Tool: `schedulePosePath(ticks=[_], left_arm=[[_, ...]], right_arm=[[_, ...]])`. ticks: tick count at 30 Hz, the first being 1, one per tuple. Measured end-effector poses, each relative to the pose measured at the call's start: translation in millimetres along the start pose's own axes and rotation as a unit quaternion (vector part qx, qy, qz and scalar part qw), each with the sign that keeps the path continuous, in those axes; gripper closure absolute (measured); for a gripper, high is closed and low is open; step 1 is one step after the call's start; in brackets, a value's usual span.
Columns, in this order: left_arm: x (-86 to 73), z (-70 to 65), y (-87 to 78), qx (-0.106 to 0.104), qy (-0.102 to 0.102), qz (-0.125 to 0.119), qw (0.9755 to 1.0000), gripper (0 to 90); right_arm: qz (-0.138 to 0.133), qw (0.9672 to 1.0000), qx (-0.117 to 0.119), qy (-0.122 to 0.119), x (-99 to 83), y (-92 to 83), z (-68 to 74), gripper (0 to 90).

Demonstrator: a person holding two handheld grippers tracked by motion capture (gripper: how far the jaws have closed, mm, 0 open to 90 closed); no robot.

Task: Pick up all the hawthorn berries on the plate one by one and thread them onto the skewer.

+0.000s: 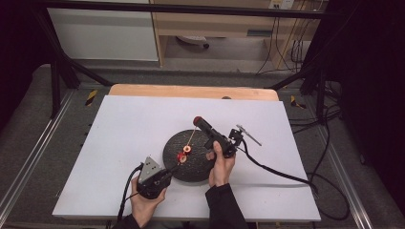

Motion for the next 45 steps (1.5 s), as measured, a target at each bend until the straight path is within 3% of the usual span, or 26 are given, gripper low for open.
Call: schedulePosePath(ticks=[5,9,18,27,45], left_arm=[[0.8,1.7,-2.9,-0.001,0.007,-0.001,1.0,88.9],[3.5,2.2,-8.2,-0.002,0.009,-0.006,0.9999,88.8],[-0.8,-1.9,-4.9,0.002,0.008,-0.006,0.9999,88.8],[9.2,1.0,5.1,0.007,-0.007,-0.016,0.9998,88.8],[30.0,3.0,18.5,-0.008,-0.015,-0.009,0.9998,88.7]], right_arm=[[0.003,1.0,-0.005,0.005,0.1,-0.8,-0.2,63.9],[0.01,0.9998,-0.011,-0.012,1.7,-0.8,-0.4,63.9],[-0.002,0.9999,-0.012,-0.009,7.2,1.5,-1.8,63.9],[0.033,0.9994,-0.013,-0.004,-10.8,1.9,-5.5,63.9],[0.047,0.9982,-0.017,-0.032,-24.3,-3.2,-6.0,63.7]])
Point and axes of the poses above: each handheld gripper's, and its own axes: y roughly forward along the jaws, x roughly out of its top, z roughly to its left, the point moved 10 cm from there along y, roughly forward along the jaws, and after that the axes turned 3 degrees about -x, right-handed, at the moved point
